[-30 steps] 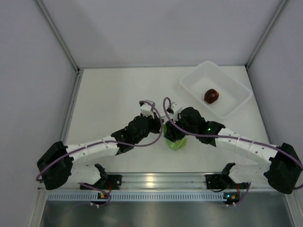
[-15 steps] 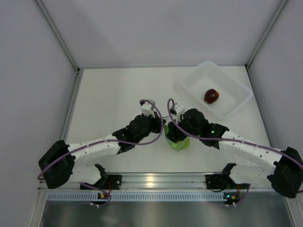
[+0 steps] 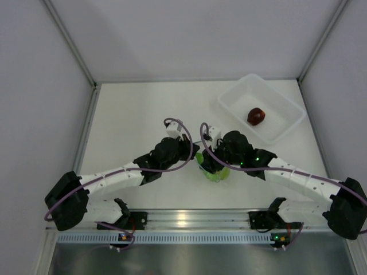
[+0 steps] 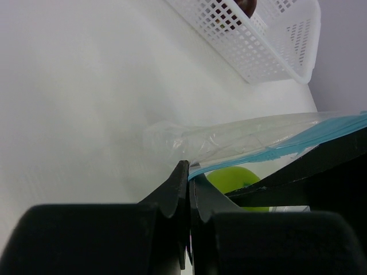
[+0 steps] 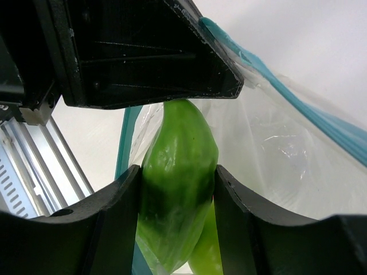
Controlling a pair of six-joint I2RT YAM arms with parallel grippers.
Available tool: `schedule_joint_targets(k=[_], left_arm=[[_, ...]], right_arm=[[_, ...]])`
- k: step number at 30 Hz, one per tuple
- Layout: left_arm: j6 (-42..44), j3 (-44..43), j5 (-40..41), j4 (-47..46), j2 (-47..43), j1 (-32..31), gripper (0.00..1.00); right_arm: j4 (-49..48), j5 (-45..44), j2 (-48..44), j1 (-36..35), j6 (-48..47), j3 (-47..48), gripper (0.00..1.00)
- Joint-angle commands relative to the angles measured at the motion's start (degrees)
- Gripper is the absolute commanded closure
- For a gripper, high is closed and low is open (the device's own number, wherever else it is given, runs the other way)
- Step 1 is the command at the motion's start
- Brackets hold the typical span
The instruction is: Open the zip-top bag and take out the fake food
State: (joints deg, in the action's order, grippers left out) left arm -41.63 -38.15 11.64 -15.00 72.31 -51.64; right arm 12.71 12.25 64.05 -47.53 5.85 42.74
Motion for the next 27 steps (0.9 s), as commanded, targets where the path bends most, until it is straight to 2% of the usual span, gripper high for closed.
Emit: schedule_joint_targets(k=[1,2,3,9,10,13,16,21,24,26,27], left_arm=[[-0.38,1.33,10.51,14.82,-0.24,3.82,0.93],[-0.73,0.72,10.94,14.83,-0.42,3.82,0.85],[-0.82,0.62,10.95,14.83,-0.42,3.82,0.82],[-1.97,0.80,9.11,14.83,-0.51,3.82,0.75],[-2.05,0.88,9.10,14.83,-0.51,3.82,0.76],[-2.49,1.32,10.07,14.83,-0.68,3.82,0.86],[-3.72,2.55,11.03,14.83,-1.91,3.82,0.87],[-4.60,3.43,13.14,14.83,-4.02,3.82,0.84],[-5.65,4.05,15.34,14.83,-4.81,3.82,0.89],[-6.53,3.44,17.35,17.63,-4.46,3.82,0.99],[-6.89,3.26,18.06,18.08,-4.29,3.82,1.00]], right_arm=[[-5.15,-0.73,-0.95,0.95,-3.03,3.05,1.00],[-5.24,-0.91,-0.86,0.95,-2.86,2.79,1.00],[-5.33,-0.83,-1.12,0.95,-2.95,2.61,1.00],[-4.54,-3.72,-1.39,0.95,-1.28,2.70,1.00],[-4.54,-3.73,-1.30,1.03,-1.02,2.61,1.00],[-3.57,-8.19,-1.21,1.03,1.87,2.96,1.00],[-2.26,-15.32,-1.56,1.03,6.26,3.14,1.00],[-0.85,-14.36,-0.07,1.21,7.51,4.80,1.00],[-2.33,-12.61,-0.33,1.12,7.69,4.46,1.00],[-4.52,-9.80,-1.90,1.21,7.51,3.06,1.00],[-4.54,-10.92,-2.26,1.12,7.95,2.88,1.00]])
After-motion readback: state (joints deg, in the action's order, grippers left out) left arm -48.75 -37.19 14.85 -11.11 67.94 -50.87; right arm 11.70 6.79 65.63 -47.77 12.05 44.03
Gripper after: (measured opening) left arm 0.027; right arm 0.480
